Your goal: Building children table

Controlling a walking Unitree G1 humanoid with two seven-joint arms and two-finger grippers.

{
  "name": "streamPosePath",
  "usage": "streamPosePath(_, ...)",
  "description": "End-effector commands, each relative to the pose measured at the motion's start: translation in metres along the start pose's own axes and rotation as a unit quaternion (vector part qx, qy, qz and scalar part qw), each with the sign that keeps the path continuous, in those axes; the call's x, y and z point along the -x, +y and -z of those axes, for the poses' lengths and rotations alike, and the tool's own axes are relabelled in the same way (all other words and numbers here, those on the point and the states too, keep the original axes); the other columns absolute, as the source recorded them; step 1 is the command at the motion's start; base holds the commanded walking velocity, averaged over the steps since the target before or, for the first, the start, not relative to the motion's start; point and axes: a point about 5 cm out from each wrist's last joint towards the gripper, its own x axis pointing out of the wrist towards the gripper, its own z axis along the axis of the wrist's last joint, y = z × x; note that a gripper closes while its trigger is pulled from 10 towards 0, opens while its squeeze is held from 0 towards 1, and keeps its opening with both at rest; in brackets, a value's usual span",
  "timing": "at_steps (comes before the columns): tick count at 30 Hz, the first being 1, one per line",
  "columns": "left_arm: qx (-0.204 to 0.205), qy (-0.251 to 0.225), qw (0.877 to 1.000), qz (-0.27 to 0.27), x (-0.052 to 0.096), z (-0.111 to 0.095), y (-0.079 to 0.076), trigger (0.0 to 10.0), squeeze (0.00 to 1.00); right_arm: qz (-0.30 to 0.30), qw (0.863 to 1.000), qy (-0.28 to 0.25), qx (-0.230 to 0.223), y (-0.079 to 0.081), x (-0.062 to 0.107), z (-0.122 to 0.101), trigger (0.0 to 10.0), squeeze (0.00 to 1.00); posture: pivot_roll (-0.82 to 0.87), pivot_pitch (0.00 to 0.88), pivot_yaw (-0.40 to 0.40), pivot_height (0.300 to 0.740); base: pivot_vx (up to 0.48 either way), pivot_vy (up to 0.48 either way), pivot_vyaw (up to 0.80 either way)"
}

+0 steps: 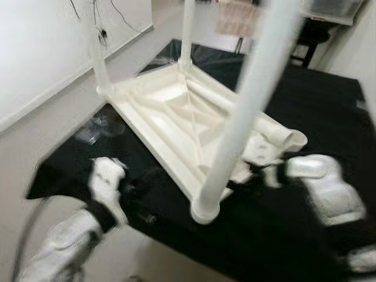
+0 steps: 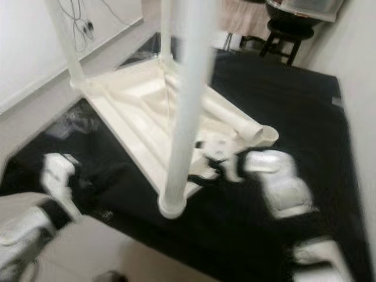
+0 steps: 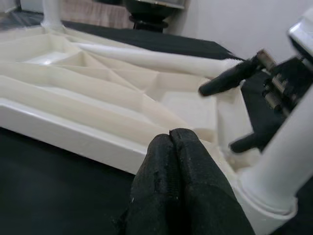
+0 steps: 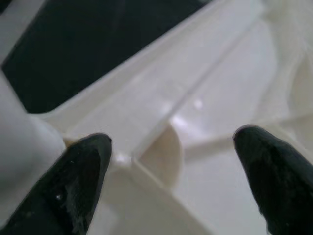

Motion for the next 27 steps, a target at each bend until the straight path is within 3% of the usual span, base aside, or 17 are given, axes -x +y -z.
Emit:
streamPosePath(1, 0.003, 0.007, 1.0, 0.004, 0.001, 0.003, -0.003, 10.0, 0.0, -0.027, 0.999, 0.03, 0.017, 0.006, -0.004, 0.007, 10.0, 0.0, 0.04, 0.142, -0.102, 0.74, 0.0, 0.0, 0.0)
streamPosePath(3, 0.003, 0.005, 1.0, 0.006, 0.001, 0.003, -0.004, 10.0, 0.0, -0.089, 0.99, 0.084, 0.063, 0.002, -0.01, 0.013, 10.0, 0.0, 0.05, 0.148, -0.108, 0.74, 0.0, 0.0, 0.0)
streamPosePath(6, 0.004, 0.005, 1.0, 0.009, 0.002, 0.002, -0.006, 10.0, 0.0, -0.099, 0.987, 0.111, 0.064, -0.015, -0.008, 0.016, 10.0, 0.0, 0.06, 0.153, -0.116, 0.74, 0.0, 0.0, 0.0)
streamPosePath(8, 0.006, 0.004, 1.0, 0.012, 0.003, 0.002, -0.008, 10.0, 0.0, -0.092, 0.988, 0.112, 0.059, -0.024, -0.006, 0.015, 10.0, 0.0, 0.06, 0.158, -0.121, 0.74, 0.0, 0.0, 0.0)
streamPosePath(10, 0.011, 0.003, 1.0, 0.016, 0.005, 0.002, -0.011, 10.0, 0.0, -0.048, 0.992, 0.106, 0.048, -0.048, 0.001, 0.011, 10.0, 0.0, 0.06, 0.165, -0.131, 0.74, 0.0, 0.0, 0.0)
streamPosePath(12, 0.011, 0.003, 1.0, 0.016, 0.005, 0.002, -0.011, 10.0, 0.0, -0.048, 0.992, 0.106, 0.048, -0.048, 0.001, 0.011, 10.0, 0.0, 0.06, 0.165, -0.131, 0.74, 0.0, 0.0, 0.0)
streamPosePath(13, 0.013, 0.003, 1.0, 0.02, 0.007, 0.002, -0.013, 10.0, 0.0, -0.011, 0.995, 0.094, 0.028, -0.069, 0.012, 0.005, 10.0, 0.0, 0.08, 0.177, -0.137, 0.74, 0.0, 0.0, 0.0)
streamPosePath(16, 0.014, 0.004, 1.0, 0.023, 0.008, 0.002, -0.015, 10.0, 0.0, 0.008, 0.995, 0.098, 0.027, -0.08, 0.02, 0.002, 10.0, 0.0, 0.08, 0.181, -0.138, 0.74, 0.0, 0.0, 0.0)
streamPosePath(24, 0.015, 0.006, 0.999, 0.028, 0.01, 0.002, -0.016, 10.0, 0.0, 0.018, 0.986, 0.158, 0.058, -0.086, 0.029, 0.011, 10.0, 0.0, 0.08, 0.187, -0.136, 0.74, 0.0, 0.0, 0.0)
streamPosePath(27, 0.013, 0.01, 0.999, 0.034, 0.011, 0.002, -0.017, 10.0, 0.0, -0.002, 0.98, 0.19, 0.063, -0.089, 0.042, 0.019, 10.0, 0.0, 0.09, 0.191, -0.13, 0.74, 0.0, 0.0, 0.0)
